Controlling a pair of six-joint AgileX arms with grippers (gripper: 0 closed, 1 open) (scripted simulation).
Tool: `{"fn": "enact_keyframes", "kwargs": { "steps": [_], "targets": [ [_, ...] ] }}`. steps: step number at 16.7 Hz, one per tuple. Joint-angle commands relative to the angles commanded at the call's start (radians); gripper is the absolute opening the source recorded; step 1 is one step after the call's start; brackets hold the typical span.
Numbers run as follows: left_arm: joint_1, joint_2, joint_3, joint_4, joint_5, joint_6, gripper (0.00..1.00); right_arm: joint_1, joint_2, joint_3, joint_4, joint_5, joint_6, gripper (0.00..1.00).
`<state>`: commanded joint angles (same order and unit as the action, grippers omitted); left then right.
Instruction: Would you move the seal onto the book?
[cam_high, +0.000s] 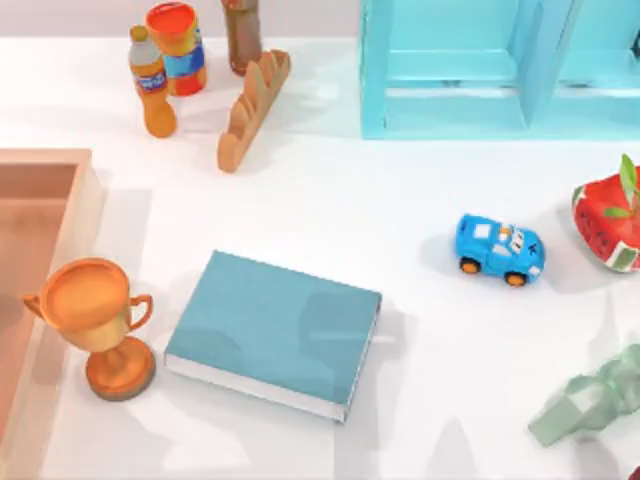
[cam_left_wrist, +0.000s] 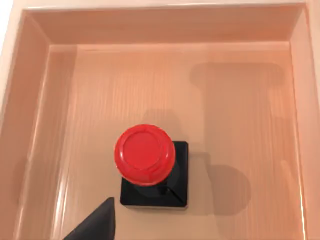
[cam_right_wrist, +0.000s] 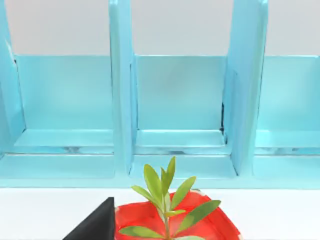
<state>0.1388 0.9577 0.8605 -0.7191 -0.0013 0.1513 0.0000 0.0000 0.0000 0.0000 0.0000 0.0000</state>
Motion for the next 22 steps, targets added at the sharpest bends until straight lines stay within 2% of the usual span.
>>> {"fn": "enact_keyframes", "kwargs": {
  "steps": [6,11,19,22],
  "targets": [
    [0.075,0.565,0.487,-0.388,-0.001,0.082,1.0,0.0,0.0,0.0,0.0,0.0,0.0,1.0],
    [0.114,0.851,0.739,-0.593,-0.001,0.125,1.0,0.0,0.0,0.0,0.0,0.0,0.0,1.0],
    [0.117,0.904,0.78,-0.628,-0.001,0.132,1.0,0.0,0.0,0.0,0.0,0.0,0.0,1.0],
    [0.121,0.918,0.716,-0.558,-0.001,0.132,1.0,0.0,0.0,0.0,0.0,0.0,0.0,1.0]
  ]
}}
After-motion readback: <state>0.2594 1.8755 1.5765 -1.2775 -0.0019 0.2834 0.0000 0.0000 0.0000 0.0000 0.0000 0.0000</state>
